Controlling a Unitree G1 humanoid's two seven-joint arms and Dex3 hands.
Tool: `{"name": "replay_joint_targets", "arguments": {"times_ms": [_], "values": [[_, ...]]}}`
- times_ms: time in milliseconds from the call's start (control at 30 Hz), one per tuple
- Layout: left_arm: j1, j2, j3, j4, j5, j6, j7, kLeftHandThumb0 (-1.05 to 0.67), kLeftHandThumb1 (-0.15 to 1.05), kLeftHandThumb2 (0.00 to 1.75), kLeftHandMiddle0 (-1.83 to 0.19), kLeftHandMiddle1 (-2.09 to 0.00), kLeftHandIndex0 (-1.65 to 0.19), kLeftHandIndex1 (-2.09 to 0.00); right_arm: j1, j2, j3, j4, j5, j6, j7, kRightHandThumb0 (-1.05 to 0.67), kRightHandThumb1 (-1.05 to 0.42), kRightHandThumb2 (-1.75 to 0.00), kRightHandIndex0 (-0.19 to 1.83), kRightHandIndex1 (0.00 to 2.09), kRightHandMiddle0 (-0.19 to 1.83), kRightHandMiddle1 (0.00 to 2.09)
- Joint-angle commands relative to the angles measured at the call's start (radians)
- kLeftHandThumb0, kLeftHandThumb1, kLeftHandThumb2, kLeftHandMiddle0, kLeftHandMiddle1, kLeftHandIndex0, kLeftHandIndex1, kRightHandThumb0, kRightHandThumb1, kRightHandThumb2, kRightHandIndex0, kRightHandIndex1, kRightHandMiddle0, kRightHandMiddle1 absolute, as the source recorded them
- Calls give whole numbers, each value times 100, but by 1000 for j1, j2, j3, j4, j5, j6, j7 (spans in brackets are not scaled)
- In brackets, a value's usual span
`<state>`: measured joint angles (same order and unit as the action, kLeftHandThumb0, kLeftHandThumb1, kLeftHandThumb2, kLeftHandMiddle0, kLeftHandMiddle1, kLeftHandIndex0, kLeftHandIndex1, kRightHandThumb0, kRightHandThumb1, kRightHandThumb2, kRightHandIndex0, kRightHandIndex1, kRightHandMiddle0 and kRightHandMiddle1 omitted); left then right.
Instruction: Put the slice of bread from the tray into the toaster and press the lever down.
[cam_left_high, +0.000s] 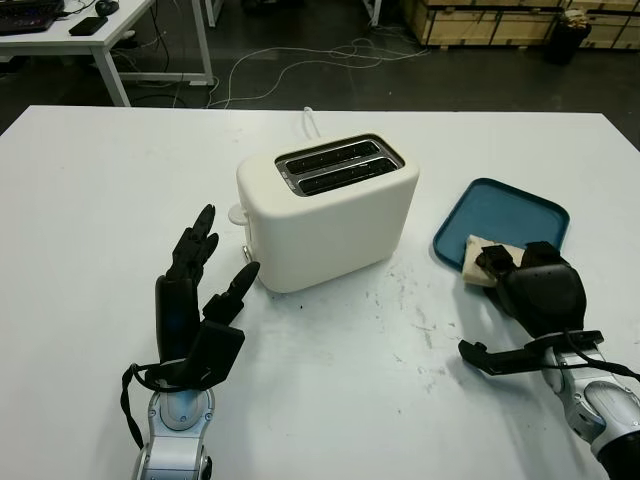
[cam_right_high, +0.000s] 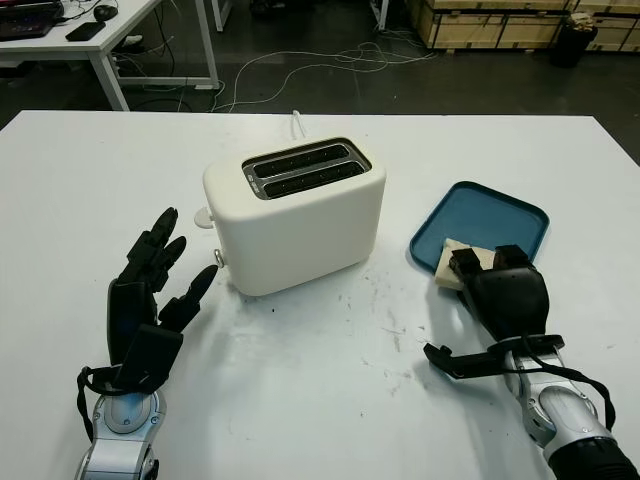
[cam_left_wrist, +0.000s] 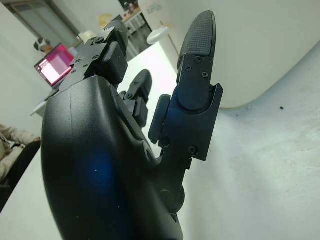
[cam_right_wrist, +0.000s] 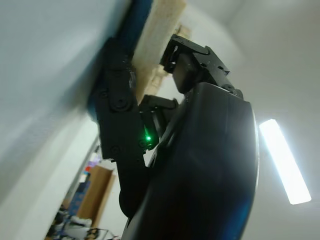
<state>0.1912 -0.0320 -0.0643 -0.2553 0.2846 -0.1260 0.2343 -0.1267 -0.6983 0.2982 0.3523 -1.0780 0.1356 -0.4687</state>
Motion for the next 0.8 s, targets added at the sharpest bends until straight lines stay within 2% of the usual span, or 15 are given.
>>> {"name": "replay_joint_targets", "arguments": {"times_ms": [0, 333, 467, 567, 767], "values": [[5, 1, -3, -13, 8, -7, -1, -63, 92, 17, -38, -24, -37, 0, 21, -6, 24, 26, -18, 3, -14, -45, -92, -31, 61, 175, 28, 174], [1, 1, -4, 1, 3, -22, 1, -60, 92, 16, -38, -23, -37, 0, 4, -5, 19, 70, 29, -60, -136, -40, -92, -20, 51, 175, 25, 175], [0, 2, -4, -1, 10, -11, 2, -61, 92, 16, -39, -23, -37, 0, -16, -16, 11, 93, 28, -112, -281, -43, -92, -19, 50, 175, 26, 175], [0, -2, -6, 1, 5, -15, 2, -61, 92, 16, -39, -23, -37, 0, -21, -64, -7, 21, 19, -124, -263, -47, -92, -27, 49, 175, 26, 175], [2, -8, -12, -2, 9, -5, 1, -61, 92, 15, -39, -23, -37, 0, -17, -155, -97, -155, 80, -223, -224, -43, -92, -27, 50, 175, 33, 170]]}}
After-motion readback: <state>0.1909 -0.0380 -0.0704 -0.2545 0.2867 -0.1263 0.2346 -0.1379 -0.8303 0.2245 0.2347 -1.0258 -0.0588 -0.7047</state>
